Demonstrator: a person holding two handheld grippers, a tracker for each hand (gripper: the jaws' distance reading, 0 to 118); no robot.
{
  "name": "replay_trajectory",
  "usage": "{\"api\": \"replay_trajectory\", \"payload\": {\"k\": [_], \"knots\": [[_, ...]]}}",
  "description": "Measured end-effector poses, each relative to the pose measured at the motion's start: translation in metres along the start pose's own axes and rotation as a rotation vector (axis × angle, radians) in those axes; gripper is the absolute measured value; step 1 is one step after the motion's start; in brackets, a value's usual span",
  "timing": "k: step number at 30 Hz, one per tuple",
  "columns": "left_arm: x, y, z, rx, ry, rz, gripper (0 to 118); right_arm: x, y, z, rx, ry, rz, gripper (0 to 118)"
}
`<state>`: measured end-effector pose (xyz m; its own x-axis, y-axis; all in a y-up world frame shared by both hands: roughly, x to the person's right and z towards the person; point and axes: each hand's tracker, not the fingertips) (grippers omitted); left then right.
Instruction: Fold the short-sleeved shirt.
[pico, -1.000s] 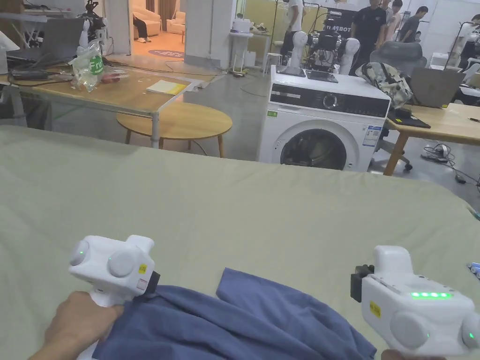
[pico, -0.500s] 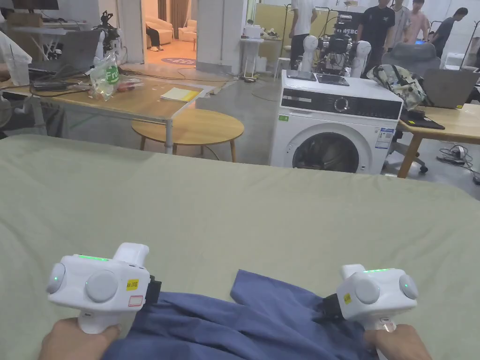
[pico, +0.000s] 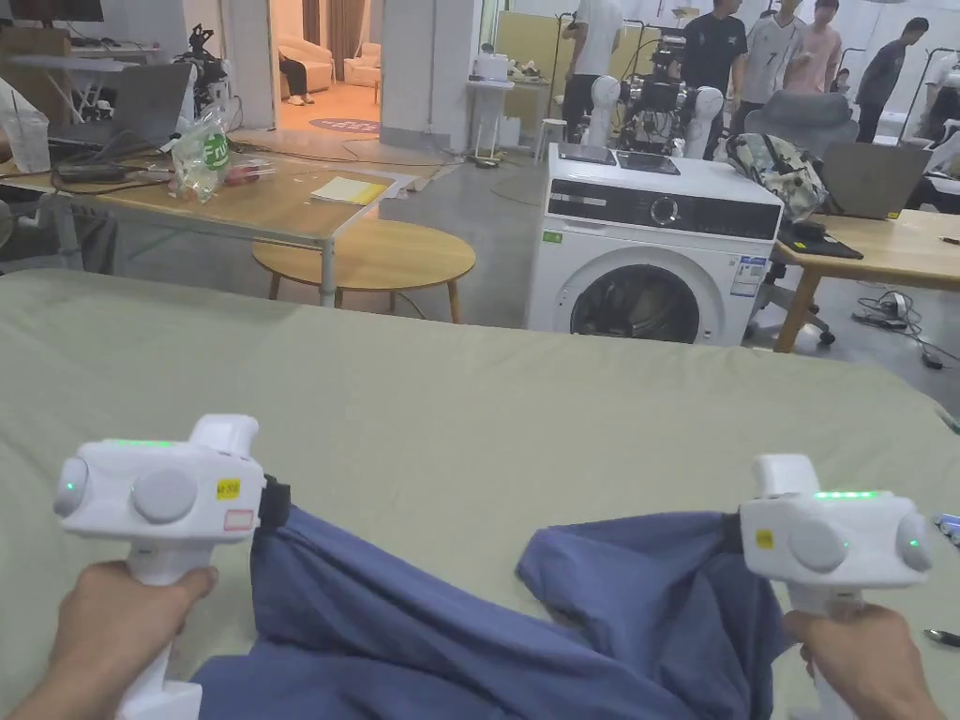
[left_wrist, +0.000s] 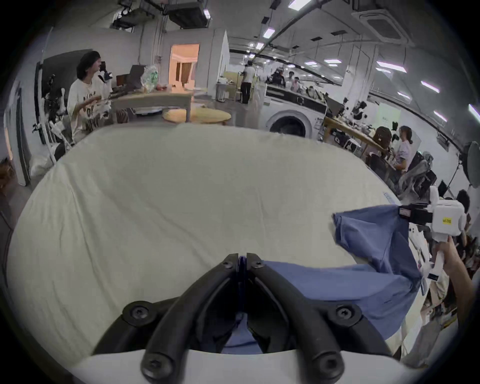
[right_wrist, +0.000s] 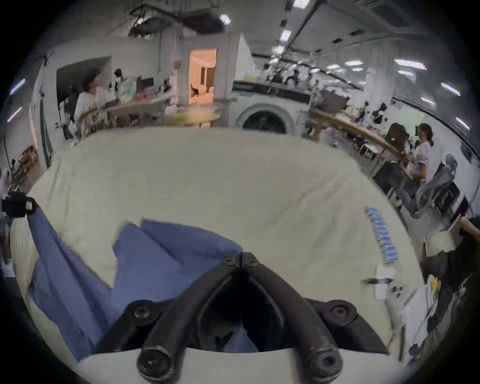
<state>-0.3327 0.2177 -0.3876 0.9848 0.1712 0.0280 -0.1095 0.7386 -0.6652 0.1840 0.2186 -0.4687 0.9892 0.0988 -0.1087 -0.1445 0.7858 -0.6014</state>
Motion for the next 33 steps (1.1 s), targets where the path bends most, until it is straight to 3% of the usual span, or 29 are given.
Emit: {"api": "replay_trajectory", "payload": {"k": [3,10,19,33], "knots": [[-0.013,0.026,0.025,0.065,0.023,0.010,0,0.022,0.021,0.028,0.065,-0.055,-0.017,0],[-0.019,0.088,0.089,0.178,0.057,0.012,0,0.051,0.063,0.080,0.183,-0.082,-0.077,0],[-0.020,0.153,0.127,0.269,0.100,-0.023,0,0.044,0.126,0.136,0.359,-0.080,-0.145,0],[-0.016,0.308,0.191,0.445,0.131,-0.052,0,0.043,0.297,0.180,0.545,-0.140,-0.098,0]]}}
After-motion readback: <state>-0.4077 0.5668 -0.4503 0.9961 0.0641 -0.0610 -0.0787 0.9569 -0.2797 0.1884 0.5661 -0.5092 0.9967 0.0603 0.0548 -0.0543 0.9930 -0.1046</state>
